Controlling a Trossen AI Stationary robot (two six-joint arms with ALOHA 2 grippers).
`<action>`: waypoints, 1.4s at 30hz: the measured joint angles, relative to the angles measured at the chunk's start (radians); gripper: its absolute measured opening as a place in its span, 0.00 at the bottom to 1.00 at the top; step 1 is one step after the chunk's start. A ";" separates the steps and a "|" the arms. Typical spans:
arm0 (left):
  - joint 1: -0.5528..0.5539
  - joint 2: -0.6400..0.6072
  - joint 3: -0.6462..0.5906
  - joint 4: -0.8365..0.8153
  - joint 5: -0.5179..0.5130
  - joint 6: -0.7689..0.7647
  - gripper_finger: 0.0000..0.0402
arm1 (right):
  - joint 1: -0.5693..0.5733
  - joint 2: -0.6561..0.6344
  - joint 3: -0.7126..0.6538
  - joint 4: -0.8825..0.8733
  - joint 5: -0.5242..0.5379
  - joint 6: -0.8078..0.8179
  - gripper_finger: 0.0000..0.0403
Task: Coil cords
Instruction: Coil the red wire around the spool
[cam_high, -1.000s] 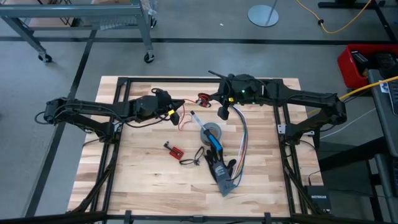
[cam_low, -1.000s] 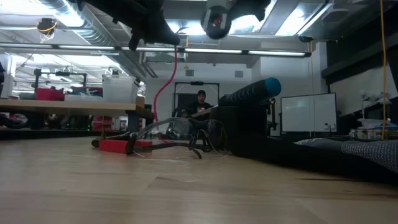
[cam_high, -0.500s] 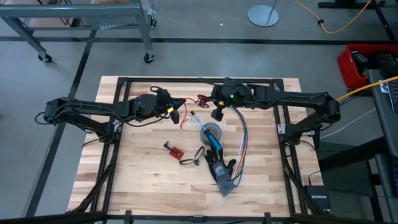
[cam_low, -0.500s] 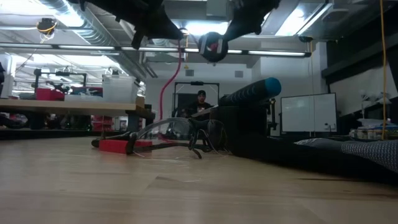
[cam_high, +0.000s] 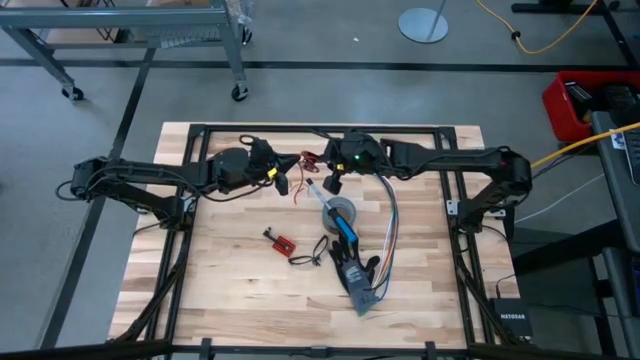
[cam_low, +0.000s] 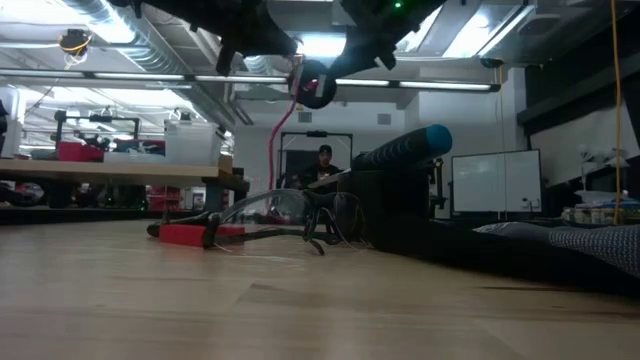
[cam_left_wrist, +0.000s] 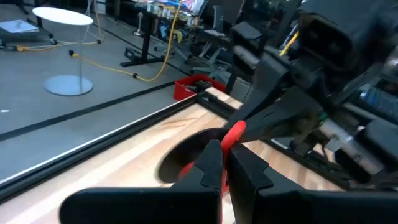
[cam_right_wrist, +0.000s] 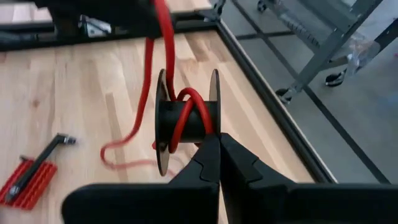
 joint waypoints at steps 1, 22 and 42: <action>0.000 0.000 0.000 0.009 0.005 0.000 0.00 | 0.000 0.005 0.000 0.014 0.004 0.003 0.00; -0.008 0.001 0.001 0.049 0.046 -0.033 0.00 | 0.000 0.017 0.000 0.377 0.092 0.028 0.00; -0.019 0.002 0.001 0.009 0.072 -0.029 0.00 | -0.001 0.117 0.002 0.646 0.015 0.079 0.00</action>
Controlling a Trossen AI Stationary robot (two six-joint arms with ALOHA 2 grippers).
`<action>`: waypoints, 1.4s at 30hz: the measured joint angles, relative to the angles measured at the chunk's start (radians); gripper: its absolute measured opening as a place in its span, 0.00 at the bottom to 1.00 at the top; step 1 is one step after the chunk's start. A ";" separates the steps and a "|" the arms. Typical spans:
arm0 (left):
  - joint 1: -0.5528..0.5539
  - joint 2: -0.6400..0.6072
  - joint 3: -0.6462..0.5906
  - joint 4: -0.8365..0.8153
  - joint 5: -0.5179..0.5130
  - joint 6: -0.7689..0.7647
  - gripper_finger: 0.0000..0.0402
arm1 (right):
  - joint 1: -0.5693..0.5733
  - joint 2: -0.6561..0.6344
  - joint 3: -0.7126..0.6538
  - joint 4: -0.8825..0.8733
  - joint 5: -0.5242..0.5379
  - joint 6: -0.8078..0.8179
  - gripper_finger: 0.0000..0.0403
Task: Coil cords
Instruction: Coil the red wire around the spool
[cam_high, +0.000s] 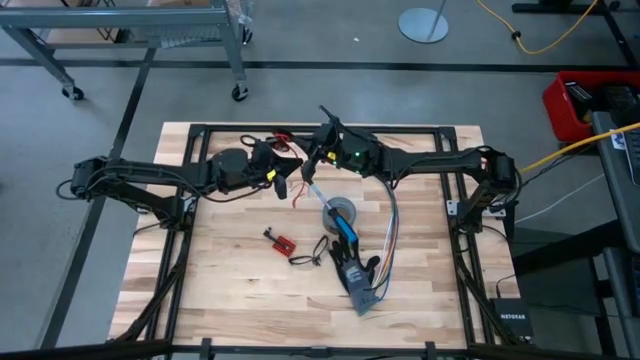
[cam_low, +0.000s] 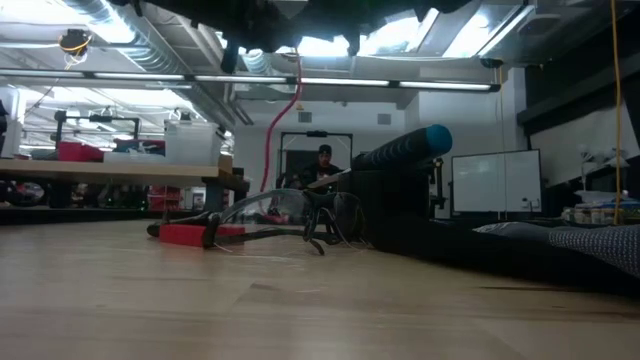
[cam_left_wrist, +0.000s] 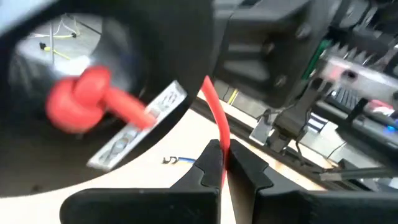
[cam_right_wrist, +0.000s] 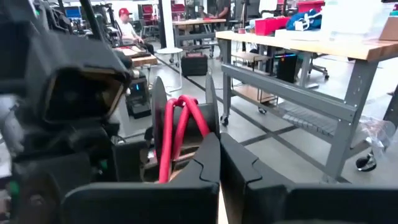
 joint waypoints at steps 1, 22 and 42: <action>0.000 0.000 0.000 -0.008 -0.001 0.000 0.00 | 0.000 0.000 0.006 -0.002 -0.001 -0.001 0.00; -0.001 -0.001 -0.001 -0.081 0.009 0.110 0.19 | -0.001 -0.035 0.019 -0.023 0.000 -0.024 0.00; -0.001 0.001 -0.001 -0.168 -0.002 0.057 0.22 | 0.000 -0.104 0.017 0.008 -0.087 -0.051 0.00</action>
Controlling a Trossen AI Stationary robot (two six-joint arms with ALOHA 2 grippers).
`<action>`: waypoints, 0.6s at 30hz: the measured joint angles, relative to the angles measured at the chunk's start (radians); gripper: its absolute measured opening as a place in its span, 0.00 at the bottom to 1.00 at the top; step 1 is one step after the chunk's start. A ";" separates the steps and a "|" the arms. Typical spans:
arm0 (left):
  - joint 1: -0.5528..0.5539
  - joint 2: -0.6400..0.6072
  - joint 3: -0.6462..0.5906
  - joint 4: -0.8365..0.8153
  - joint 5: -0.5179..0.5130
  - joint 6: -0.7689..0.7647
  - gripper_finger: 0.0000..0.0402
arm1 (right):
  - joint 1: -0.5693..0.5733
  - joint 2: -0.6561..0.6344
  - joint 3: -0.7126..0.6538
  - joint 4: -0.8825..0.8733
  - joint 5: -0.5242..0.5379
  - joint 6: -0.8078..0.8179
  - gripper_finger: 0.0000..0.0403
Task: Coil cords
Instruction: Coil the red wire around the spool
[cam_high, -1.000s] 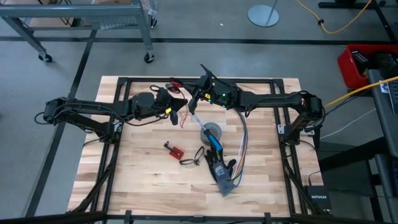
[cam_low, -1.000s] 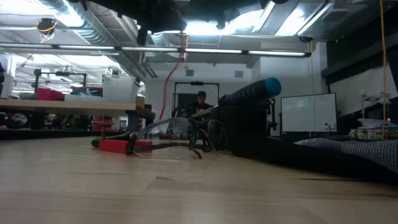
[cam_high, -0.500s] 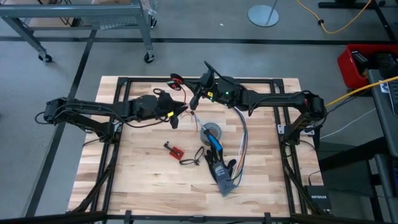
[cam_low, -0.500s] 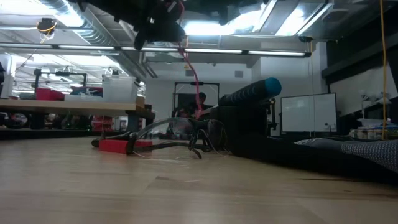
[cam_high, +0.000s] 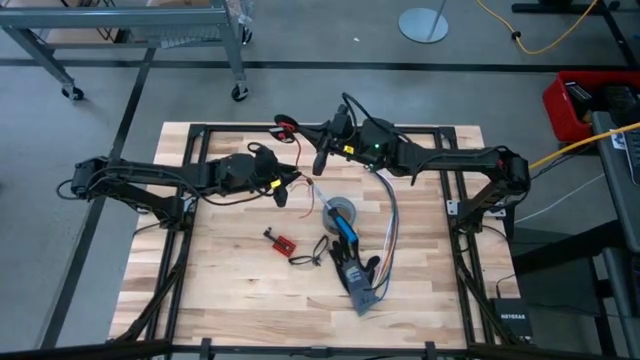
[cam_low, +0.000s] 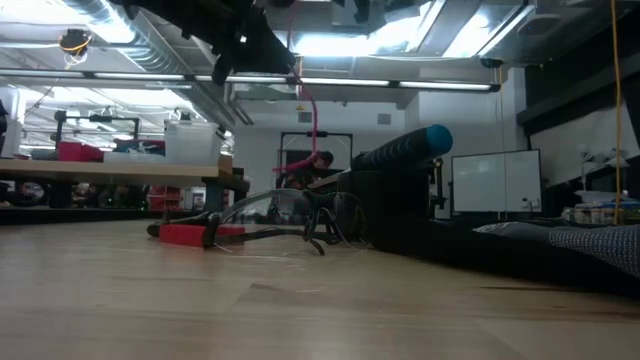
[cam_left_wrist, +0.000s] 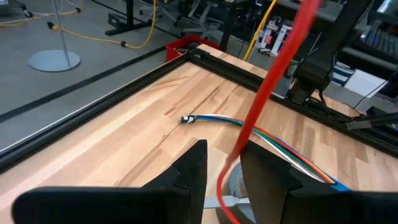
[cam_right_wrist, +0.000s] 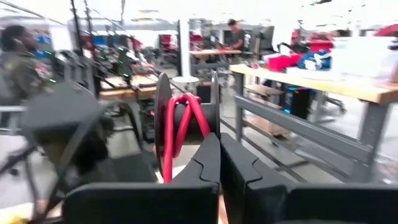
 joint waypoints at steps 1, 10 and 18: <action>0.000 0.000 0.000 0.003 -0.002 0.004 0.22 | 0.000 -0.001 0.000 0.005 -0.014 0.003 0.00; 0.000 0.000 0.000 0.040 -0.008 0.025 0.22 | 0.000 -0.001 0.000 0.018 -0.030 0.020 0.00; 0.000 0.000 0.000 0.044 -0.008 0.025 0.22 | 0.000 -0.001 -0.001 0.066 -0.038 0.022 0.00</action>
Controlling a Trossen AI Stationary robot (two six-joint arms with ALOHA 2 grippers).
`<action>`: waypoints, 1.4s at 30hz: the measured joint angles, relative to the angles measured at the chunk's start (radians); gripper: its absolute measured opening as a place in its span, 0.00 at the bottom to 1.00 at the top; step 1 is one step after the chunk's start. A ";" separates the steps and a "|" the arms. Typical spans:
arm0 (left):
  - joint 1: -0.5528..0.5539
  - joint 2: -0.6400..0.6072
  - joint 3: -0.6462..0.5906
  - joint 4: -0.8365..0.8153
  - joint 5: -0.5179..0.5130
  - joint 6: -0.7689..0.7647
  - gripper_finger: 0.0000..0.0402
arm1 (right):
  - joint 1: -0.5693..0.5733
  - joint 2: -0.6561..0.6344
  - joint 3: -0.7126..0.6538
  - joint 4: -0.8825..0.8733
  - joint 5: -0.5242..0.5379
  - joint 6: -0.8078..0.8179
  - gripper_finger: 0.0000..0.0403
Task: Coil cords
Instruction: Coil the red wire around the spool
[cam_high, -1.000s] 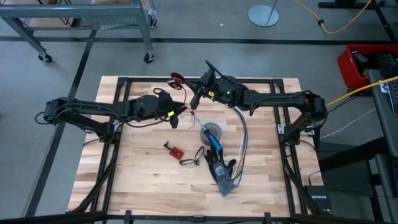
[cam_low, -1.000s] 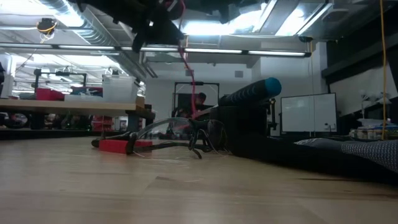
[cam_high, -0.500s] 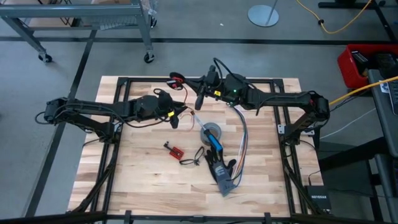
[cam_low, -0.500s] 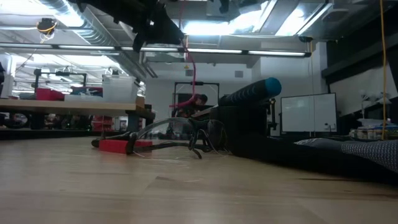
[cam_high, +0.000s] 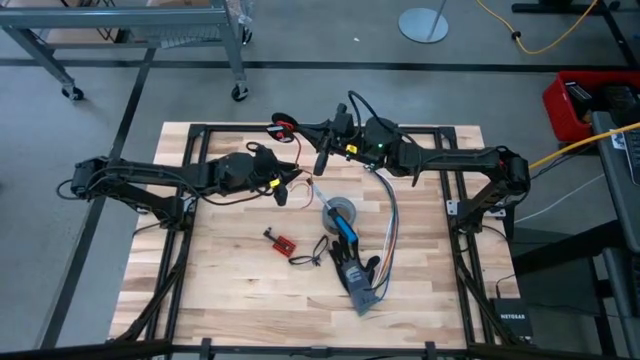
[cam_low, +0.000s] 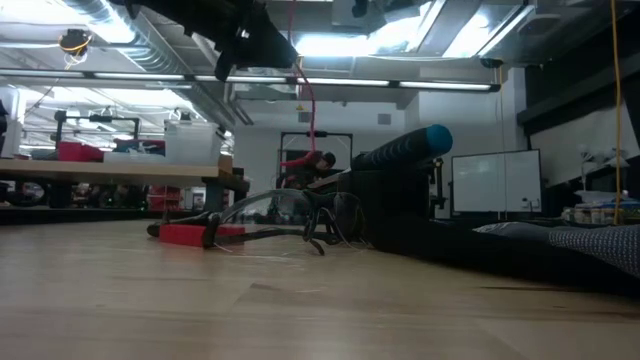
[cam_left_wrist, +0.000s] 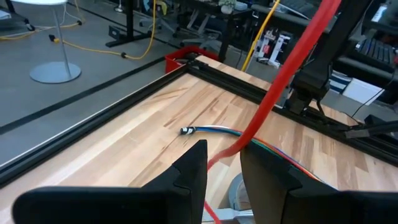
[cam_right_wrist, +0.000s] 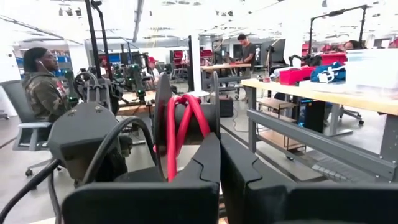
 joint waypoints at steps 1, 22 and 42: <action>0.000 0.000 0.000 0.003 0.000 0.000 0.22 | 0.000 0.000 0.000 0.002 0.000 0.001 0.00; -0.003 0.000 0.000 0.094 0.008 0.006 0.22 | 0.000 0.000 0.000 0.056 -0.034 0.008 0.00; -0.018 0.000 0.000 0.085 -0.009 0.053 0.03 | 0.000 -0.004 0.000 0.062 -0.034 0.019 0.00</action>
